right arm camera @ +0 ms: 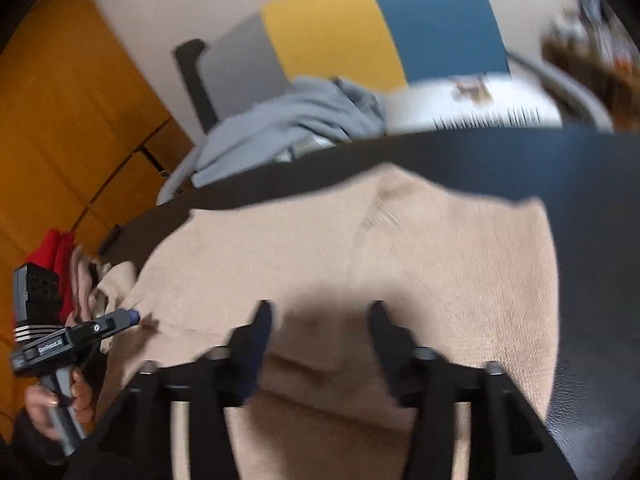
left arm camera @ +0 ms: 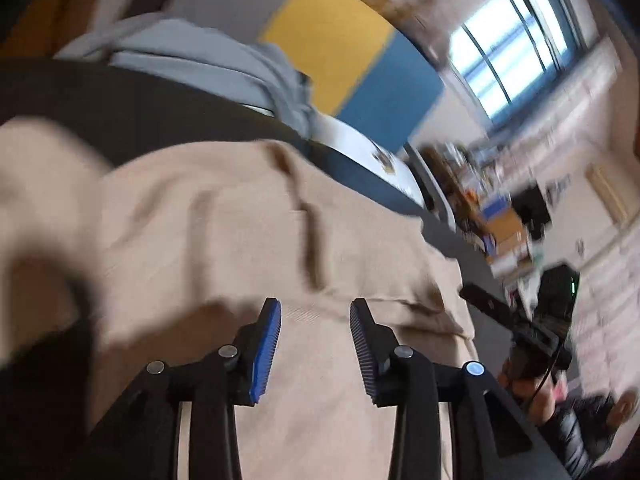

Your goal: Fold clothes

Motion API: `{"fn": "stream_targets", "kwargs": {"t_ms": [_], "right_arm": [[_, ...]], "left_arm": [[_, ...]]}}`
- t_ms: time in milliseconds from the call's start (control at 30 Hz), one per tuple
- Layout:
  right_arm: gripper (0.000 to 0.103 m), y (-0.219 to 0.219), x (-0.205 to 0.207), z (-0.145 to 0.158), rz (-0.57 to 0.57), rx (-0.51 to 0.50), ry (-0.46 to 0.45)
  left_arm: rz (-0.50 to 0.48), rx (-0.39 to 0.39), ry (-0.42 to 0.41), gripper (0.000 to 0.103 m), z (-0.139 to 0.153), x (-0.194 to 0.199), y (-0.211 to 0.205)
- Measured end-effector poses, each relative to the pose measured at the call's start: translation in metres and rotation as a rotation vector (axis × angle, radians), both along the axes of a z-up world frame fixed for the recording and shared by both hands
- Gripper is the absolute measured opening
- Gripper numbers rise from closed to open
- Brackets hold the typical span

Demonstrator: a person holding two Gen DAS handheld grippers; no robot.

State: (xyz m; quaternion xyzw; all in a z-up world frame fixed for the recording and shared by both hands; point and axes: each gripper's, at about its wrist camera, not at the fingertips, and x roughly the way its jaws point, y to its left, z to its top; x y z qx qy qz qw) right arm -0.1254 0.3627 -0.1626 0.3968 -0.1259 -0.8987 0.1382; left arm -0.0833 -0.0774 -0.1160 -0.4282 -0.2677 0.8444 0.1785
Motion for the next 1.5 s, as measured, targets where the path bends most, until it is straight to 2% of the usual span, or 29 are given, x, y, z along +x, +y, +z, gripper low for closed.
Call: {"fn": "stream_targets", "kwargs": {"t_ms": [33,100,200,267,333,400,533,767,933,1067,1167,1200,1233,1300,1333,1400,1500], "right_arm": [[0.073,-0.008,0.007,0.003,0.013,0.024,0.018],[0.077,-0.029,0.019,0.0,0.036,0.056,0.027],[0.078,-0.048,0.033,-0.025,0.049,0.132,0.002],[0.079,-0.058,0.043,-0.045,0.057,0.2,-0.019],[0.079,-0.058,0.054,-0.051,0.053,0.26,-0.005],[0.079,-0.054,0.059,-0.05,0.035,0.302,-0.006],[0.081,-0.04,0.06,-0.052,0.02,0.288,-0.011],[0.084,-0.024,0.06,-0.055,0.003,0.264,-0.023],[0.089,-0.022,0.053,-0.057,0.018,0.265,-0.026],[0.092,-0.018,0.051,-0.057,0.026,0.243,-0.029],[0.094,-0.021,0.053,-0.058,0.031,0.244,-0.025],[0.094,-0.021,0.054,-0.058,0.033,0.242,-0.024],[0.094,-0.021,0.054,-0.058,0.033,0.24,-0.024],[0.095,-0.022,0.054,-0.058,0.034,0.238,-0.023],[0.095,-0.022,0.054,-0.058,0.034,0.239,-0.023],[0.096,-0.023,0.053,-0.058,0.037,0.243,-0.025],[0.098,-0.026,0.052,-0.058,0.041,0.253,-0.027]], "left_arm": [[0.049,0.005,-0.006,0.037,-0.003,0.011,-0.018],[0.144,0.002,-0.018,0.037,-0.01,0.034,-0.055],[0.26,-0.029,-0.036,0.038,-0.013,0.065,-0.093],[0.294,-0.044,-0.033,0.038,-0.01,0.074,-0.101],[0.305,-0.06,-0.011,0.041,-0.002,0.073,-0.101],[0.299,-0.073,0.008,0.042,0.007,0.062,-0.096],[0.301,-0.127,0.004,0.043,0.012,0.024,-0.08],[0.503,-0.133,-0.091,0.043,-0.004,-0.032,-0.088],[0.588,-0.216,-0.139,0.043,-0.009,-0.062,-0.091],[0.666,-0.257,-0.181,0.043,-0.02,-0.07,-0.093],[0.684,-0.221,-0.162,0.031,-0.023,-0.07,-0.092],[0.692,-0.208,-0.139,0.017,-0.021,-0.068,-0.091],[0.699,-0.196,-0.116,0.01,-0.019,-0.067,-0.09],[0.686,-0.208,-0.034,0.009,-0.003,-0.062,-0.082],[0.648,-0.222,0.012,0.009,0.006,-0.06,-0.073],[0.497,-0.278,0.122,0.009,0.031,-0.059,-0.041],[0.285,-0.342,0.245,0.009,0.059,-0.055,0.011]]}}
